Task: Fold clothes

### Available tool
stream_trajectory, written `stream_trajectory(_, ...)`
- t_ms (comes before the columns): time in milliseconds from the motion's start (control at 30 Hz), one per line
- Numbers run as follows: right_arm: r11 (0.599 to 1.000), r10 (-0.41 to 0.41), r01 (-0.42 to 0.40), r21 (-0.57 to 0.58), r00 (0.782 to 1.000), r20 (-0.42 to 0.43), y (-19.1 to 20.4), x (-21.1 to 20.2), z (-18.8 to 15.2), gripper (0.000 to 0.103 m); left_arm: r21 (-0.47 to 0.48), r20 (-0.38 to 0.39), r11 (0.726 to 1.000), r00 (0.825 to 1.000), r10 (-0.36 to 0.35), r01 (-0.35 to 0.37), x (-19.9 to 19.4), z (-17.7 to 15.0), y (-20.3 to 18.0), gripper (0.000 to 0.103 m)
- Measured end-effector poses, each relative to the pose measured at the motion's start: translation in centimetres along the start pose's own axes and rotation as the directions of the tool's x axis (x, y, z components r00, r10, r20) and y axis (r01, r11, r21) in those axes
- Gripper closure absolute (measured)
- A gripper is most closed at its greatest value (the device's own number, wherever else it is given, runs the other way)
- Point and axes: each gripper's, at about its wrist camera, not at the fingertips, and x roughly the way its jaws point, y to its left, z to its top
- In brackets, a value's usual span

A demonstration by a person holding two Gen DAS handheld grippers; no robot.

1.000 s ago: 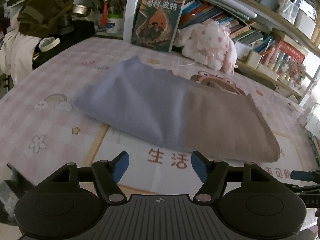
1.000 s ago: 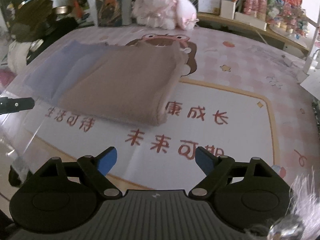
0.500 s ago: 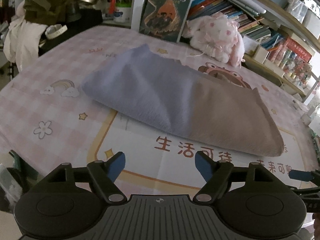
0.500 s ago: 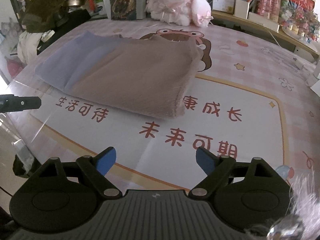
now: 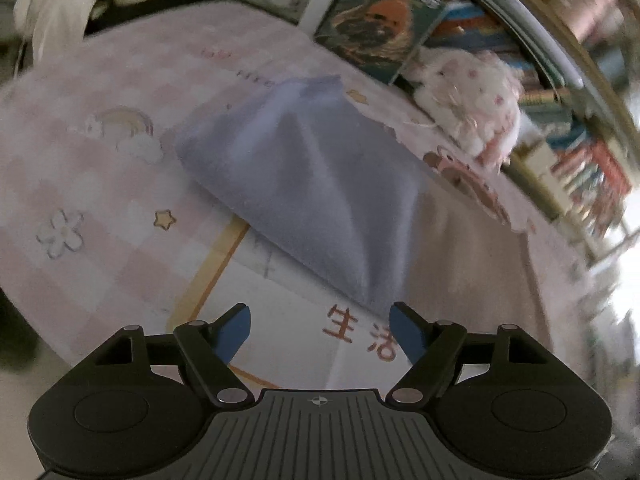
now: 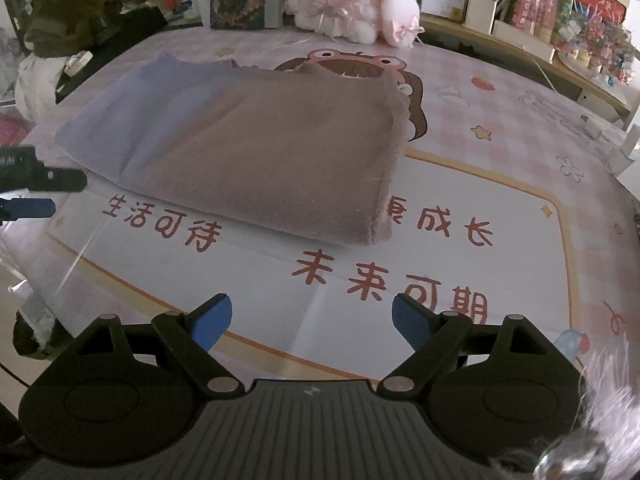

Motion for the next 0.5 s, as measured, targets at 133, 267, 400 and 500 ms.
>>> stream_trajectory(133, 1.0, -0.019, 0.019, 0.007, 1.0, -0.004, 0.5, 0.2, 0.4, 0.016, -0.111, 0.014, 0.993, 0.999, -0.034, 0.036, 0.6, 1.1, 1.7, 0.026)
stream_trajectory(267, 0.999, -0.038, 0.038, 0.019, 0.999, -0.005, 1.0, 0.4, 1.0, 0.016, -0.236, 0.053, 0.969, 0.996, -0.07, 0.081, 1.3, 2.1, 3.6, 0.028)
stream_trajectory(400, 0.998, -0.061, 0.061, 0.031, 0.998, -0.003, 1.3, 0.4, 1.6, 0.016, -0.355, 0.095, 0.926, 0.99, -0.101, 0.128, 2.0, 3.1, 5.4, 0.028)
stream_trajectory(500, 0.996, -0.081, 0.081, 0.046, 0.997, -0.002, 1.3, 0.4, 2.0, 0.016, -0.439, 0.129, 0.883, 0.984, -0.12, 0.165, 2.5, 3.9, 6.8, 0.028)
